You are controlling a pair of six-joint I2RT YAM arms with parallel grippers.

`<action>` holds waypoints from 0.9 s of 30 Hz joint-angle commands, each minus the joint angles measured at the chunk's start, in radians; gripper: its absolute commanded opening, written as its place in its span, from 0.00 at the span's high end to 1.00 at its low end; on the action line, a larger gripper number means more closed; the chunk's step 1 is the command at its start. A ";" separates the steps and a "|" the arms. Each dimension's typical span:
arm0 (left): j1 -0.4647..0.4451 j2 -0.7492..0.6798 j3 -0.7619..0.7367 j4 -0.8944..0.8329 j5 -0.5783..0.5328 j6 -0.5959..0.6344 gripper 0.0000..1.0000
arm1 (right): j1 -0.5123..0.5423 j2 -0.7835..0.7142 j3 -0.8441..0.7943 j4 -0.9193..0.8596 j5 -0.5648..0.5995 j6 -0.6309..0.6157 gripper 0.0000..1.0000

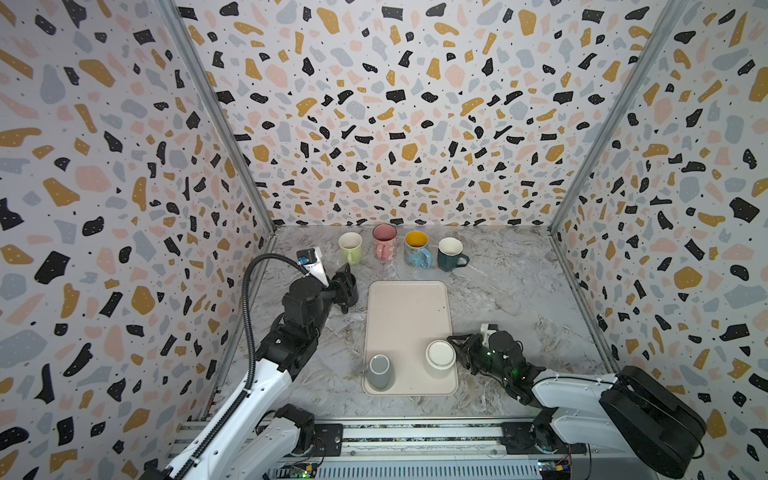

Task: Turn the mug right side up
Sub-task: 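Lift and tilt the white mug upright with the right gripper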

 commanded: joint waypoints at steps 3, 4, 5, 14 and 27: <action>-0.002 -0.001 0.004 -0.002 -0.020 0.023 0.31 | -0.010 0.045 0.035 0.072 -0.043 -0.018 0.86; -0.003 -0.002 0.004 -0.002 -0.020 0.023 0.31 | -0.010 0.050 0.037 0.073 -0.045 -0.020 0.91; -0.002 -0.002 0.004 -0.003 -0.020 0.024 0.31 | -0.010 0.052 0.039 0.074 -0.048 -0.023 0.96; -0.002 -0.005 0.006 -0.005 -0.021 0.024 0.30 | -0.010 0.022 0.081 0.019 -0.061 -0.093 1.00; -0.002 -0.011 0.010 -0.008 -0.019 0.023 0.30 | -0.010 -0.069 0.228 -0.117 -0.100 -0.347 1.00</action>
